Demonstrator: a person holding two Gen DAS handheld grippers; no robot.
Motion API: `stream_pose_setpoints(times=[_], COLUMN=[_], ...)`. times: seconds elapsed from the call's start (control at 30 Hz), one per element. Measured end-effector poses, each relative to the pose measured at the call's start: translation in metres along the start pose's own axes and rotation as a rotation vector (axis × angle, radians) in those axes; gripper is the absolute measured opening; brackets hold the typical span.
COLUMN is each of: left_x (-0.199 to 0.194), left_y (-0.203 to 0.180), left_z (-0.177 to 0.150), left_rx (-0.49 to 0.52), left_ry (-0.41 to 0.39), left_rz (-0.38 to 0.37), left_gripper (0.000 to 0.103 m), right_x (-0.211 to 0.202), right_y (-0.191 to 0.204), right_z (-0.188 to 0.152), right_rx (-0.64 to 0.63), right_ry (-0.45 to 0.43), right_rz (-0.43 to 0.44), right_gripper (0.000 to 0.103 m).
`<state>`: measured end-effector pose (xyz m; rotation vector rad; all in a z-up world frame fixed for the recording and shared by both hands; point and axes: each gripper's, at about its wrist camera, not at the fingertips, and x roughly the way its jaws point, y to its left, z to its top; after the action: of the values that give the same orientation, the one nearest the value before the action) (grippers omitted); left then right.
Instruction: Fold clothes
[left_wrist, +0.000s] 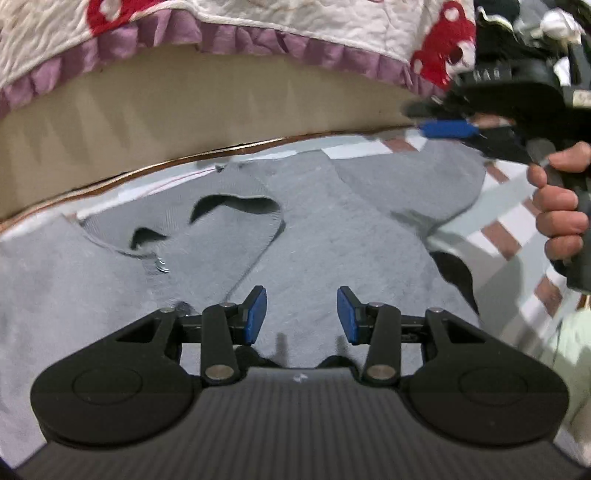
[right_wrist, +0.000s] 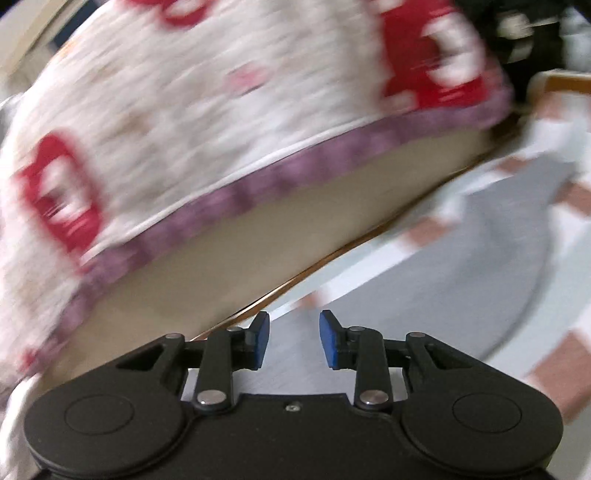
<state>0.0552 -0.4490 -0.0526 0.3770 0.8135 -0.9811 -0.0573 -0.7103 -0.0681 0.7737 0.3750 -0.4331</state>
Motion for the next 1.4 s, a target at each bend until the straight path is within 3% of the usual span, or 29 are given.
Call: stream_pose_setpoints(times=[0.07, 0.17, 0.27, 0.37, 0.43, 0.47, 0.57, 0.63, 0.7, 0.77, 0.83, 0.87, 0.9, 0.93, 1.0, 1.07, 1.13, 1.4], left_x=[-0.015, -0.052, -0.083, -0.080, -0.066, -0.052, -0.013, 0.007, 0.032, 0.056, 0.075, 0.075, 0.075, 0.069, 0.058, 0.050, 0.046, 0.039], left_y=[0.013, 0.042, 0.072, 0.104, 0.123, 0.133, 0.176, 0.191, 0.194, 0.190, 0.190, 0.195, 0.201, 0.206, 0.216, 0.224, 0.229, 0.239], left_z=[0.014, 0.031, 0.035, 0.034, 0.034, 0.034, 0.040, 0.045, 0.052, 0.057, 0.051, 0.042, 0.034, 0.025, 0.008, -0.006, -0.018, -0.034], left_rx=[0.052, 0.141, 0.165, 0.144, 0.111, 0.062, -0.225, -0.322, -0.327, -0.283, -0.266, -0.314, -0.361, -0.389, -0.445, -0.504, -0.548, -0.546], left_ry=[0.101, 0.252, 0.271, 0.205, 0.130, 0.092, 0.018, -0.070, -0.082, -0.039, 0.030, 0.051, 0.069, 0.059, 0.040, 0.027, 0.013, -0.018], left_rz=[0.047, 0.164, 0.239, 0.214, 0.181, 0.156, 0.089, 0.094, 0.110, 0.134, 0.247, 0.259, 0.267, 0.233, 0.165, 0.107, 0.070, -0.003], left_gripper=[0.041, 0.038, 0.038, 0.038, 0.041, 0.041, 0.041, 0.041, 0.043, 0.046, 0.043, 0.042, 0.034, 0.031, 0.015, 0.011, 0.011, 0.011], right_x=[0.005, 0.013, 0.027, 0.041, 0.052, 0.053, 0.058, 0.065, 0.070, 0.076, 0.075, 0.074, 0.073, 0.072, 0.069, 0.068, 0.067, 0.077], right_y=[0.023, 0.062, 0.086, 0.083, 0.079, 0.080, 0.092, 0.099, 0.097, 0.095, 0.098, 0.100, 0.102, 0.104, 0.107, 0.108, 0.111, 0.145], right_z=[-0.006, -0.022, -0.055, -0.081, -0.087, -0.090, -0.103, -0.109, -0.112, -0.115, -0.125, -0.130, -0.135, -0.139, -0.146, -0.149, -0.150, -0.131], right_rx=[-0.014, -0.175, -0.441, -0.530, -0.523, -0.538, -0.659, -0.708, -0.650, -0.572, -0.576, -0.592, -0.614, -0.636, -0.671, -0.671, -0.671, -0.580], right_ry=[0.057, 0.139, 0.212, 0.237, 0.249, 0.241, 0.236, 0.226, 0.210, 0.197, 0.205, 0.213, 0.222, 0.231, 0.246, 0.246, 0.232, 0.242], right_rz=[0.105, 0.154, 0.147, 0.075, 0.100, 0.110, 0.084, 0.035, 0.035, 0.046, 0.079, 0.092, 0.099, 0.107, 0.119, 0.117, 0.118, 0.234], right_gripper=[0.036, 0.040, 0.043, 0.043, 0.043, 0.043, 0.039, 0.039, 0.039, 0.040, 0.040, 0.040, 0.040, 0.041, 0.041, 0.041, 0.042, 0.048])
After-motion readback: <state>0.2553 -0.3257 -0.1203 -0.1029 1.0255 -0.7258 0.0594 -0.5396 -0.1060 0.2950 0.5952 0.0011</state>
